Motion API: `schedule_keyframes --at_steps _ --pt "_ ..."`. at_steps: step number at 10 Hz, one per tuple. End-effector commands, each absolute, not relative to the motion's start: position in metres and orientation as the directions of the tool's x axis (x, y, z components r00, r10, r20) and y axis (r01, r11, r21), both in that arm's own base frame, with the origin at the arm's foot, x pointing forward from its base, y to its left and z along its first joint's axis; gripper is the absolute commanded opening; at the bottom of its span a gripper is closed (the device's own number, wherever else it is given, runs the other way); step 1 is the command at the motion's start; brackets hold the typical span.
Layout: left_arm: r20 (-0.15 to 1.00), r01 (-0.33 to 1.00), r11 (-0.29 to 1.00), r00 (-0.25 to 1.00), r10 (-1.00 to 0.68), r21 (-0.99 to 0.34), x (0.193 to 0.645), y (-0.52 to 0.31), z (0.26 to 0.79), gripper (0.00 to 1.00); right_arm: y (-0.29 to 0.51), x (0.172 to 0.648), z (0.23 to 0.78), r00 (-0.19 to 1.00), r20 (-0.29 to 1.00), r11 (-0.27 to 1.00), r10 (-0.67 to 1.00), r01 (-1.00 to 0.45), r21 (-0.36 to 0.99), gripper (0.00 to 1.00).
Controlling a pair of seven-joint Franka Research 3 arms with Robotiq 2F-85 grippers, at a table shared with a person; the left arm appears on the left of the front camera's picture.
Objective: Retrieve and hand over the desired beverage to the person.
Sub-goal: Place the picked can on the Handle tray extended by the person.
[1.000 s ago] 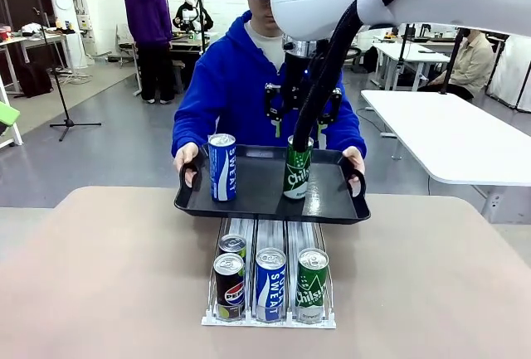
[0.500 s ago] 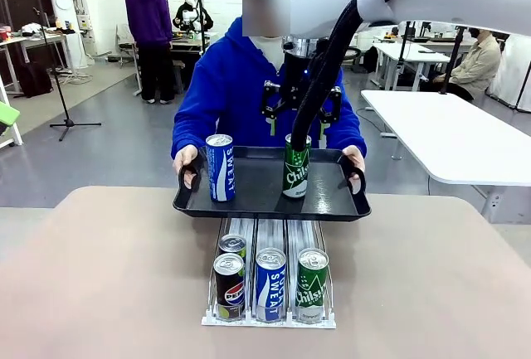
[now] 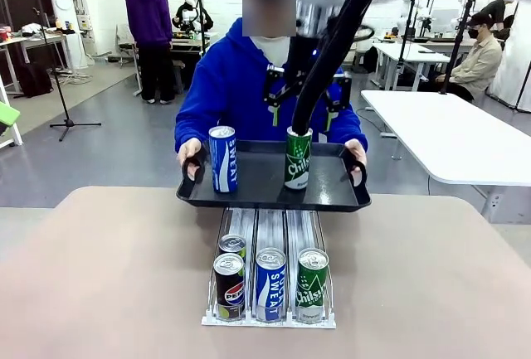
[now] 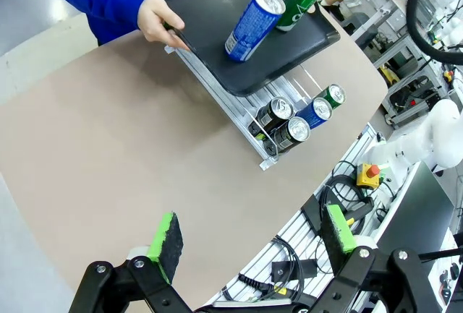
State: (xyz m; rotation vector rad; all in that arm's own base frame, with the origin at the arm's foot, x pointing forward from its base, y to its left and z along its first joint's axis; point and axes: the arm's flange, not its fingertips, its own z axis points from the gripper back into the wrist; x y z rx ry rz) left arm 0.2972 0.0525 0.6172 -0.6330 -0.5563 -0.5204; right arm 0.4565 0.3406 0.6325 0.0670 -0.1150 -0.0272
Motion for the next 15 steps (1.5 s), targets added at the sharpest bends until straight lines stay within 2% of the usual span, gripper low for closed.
schedule_keyframes --at_steps 1,3,9,10,11,12,15 --pt "0.634 0.618 0.676 0.720 -0.281 -0.402 0.297 0.054 0.616 1.00 0.320 0.420 0.635 0.993 0.121 1.000 -0.018 0.017 0.009 1.00" --pt "0.634 0.618 0.676 0.720 -0.281 -0.402 0.297 0.054 0.616 1.00 0.310 0.404 0.636 0.991 0.132 1.000 0.011 -0.008 -0.020 1.00" --pt "0.634 0.618 0.676 0.720 -0.281 -0.402 0.297 0.054 0.616 1.00 0.318 0.404 0.650 0.993 0.122 1.000 -0.008 0.008 -0.002 1.00" --pt "0.634 0.618 0.676 0.720 -0.281 -0.402 0.297 0.054 0.616 1.00 0.288 0.402 0.656 0.964 0.154 0.974 0.215 -0.222 0.033 1.00" --pt "0.634 0.618 0.676 0.720 -0.281 -0.402 0.297 0.054 0.616 1.00 0.248 0.402 0.661 0.925 0.237 0.943 0.297 -0.323 0.081 1.00" --pt "0.634 0.618 0.676 0.720 -0.281 -0.402 0.297 0.054 0.616 1.00 0.207 0.403 0.663 0.889 0.313 0.902 0.333 -0.397 0.169 1.00" --pt "0.634 0.618 0.676 0.720 -0.281 -0.402 0.297 0.054 0.616 1.00 0.092 0.383 0.653 0.821 0.496 0.745 0.284 -0.514 0.425 1.00"
